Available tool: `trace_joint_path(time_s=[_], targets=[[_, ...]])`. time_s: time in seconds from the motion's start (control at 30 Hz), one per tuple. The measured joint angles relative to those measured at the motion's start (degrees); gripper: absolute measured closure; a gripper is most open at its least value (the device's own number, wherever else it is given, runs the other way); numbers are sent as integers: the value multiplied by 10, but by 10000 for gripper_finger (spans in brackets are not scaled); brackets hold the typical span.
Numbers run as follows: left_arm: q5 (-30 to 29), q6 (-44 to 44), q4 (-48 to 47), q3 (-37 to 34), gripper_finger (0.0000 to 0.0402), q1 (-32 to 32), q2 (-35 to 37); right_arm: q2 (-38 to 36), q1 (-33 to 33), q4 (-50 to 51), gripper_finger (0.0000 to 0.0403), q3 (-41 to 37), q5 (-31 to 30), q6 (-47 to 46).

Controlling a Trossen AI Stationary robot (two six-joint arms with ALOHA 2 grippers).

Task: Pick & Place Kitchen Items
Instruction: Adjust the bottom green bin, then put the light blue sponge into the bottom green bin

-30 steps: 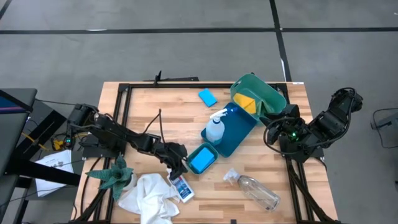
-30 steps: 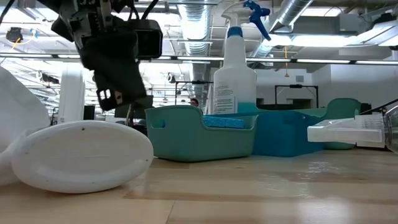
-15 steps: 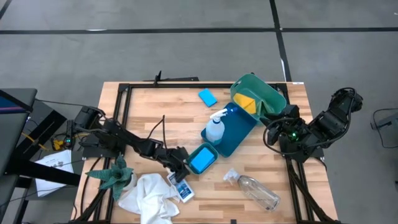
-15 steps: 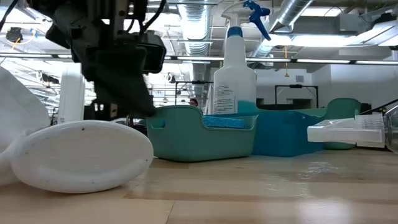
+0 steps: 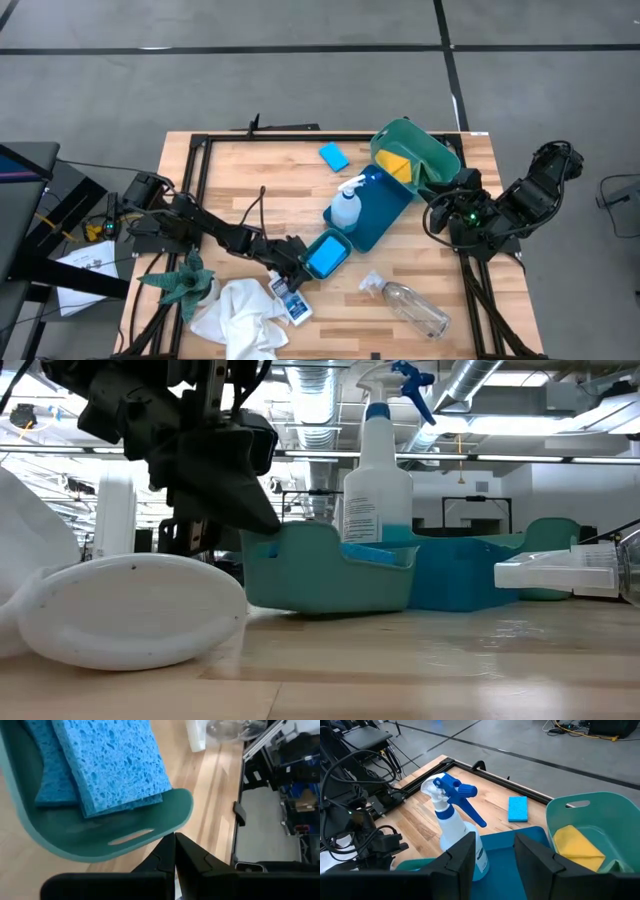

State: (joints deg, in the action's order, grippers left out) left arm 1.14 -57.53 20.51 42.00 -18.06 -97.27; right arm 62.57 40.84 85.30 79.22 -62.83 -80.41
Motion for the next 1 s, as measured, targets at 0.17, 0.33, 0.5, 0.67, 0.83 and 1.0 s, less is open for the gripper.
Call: trace_joint_path(time_s=[0.17, 0.33, 0.5, 0.67, 0.83, 1.0], targets=[[-3, 0, 2, 0, 401, 0, 0, 0, 0, 0, 276, 0, 0, 0], [3, 0, 2, 0, 401, 0, 0, 0, 0, 0, 276, 0, 0, 0], [26, 0, 2, 0, 401, 0, 0, 0, 0, 0, 276, 0, 0, 0], [58, 0, 2, 0, 402, 0, 0, 0, 0, 0, 276, 0, 0, 0], [96, 1, -18, 0, 398, 4, 11, 0, 0, -1, 276, 0, 0, -2], [128, 36, -45, 0, 400, 5, 50, 0, 0, -1, 276, 0, 0, -2]])
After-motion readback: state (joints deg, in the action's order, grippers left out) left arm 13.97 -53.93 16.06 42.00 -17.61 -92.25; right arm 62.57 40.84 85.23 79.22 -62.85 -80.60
